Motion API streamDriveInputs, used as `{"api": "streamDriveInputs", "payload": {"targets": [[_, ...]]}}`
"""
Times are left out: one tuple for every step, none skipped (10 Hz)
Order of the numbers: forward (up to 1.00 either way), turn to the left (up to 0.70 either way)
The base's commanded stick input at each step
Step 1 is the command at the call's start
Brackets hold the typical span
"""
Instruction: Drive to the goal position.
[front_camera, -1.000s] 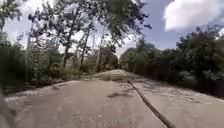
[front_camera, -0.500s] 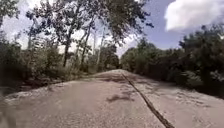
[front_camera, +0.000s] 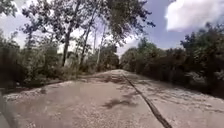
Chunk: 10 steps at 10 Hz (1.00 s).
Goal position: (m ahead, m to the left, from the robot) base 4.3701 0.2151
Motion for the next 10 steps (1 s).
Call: {"api": "streamDriveInputs", "payload": {"targets": [[0.5, -0.05], [0.5, -0.09], [0.5, -0.12], [0.5, -0.42], [0.5, -0.43], [0.5, -0.34], [0.5, -0.25], [0.5, -0.17], [0.5, -0.08], [0.5, 0.0]]}}
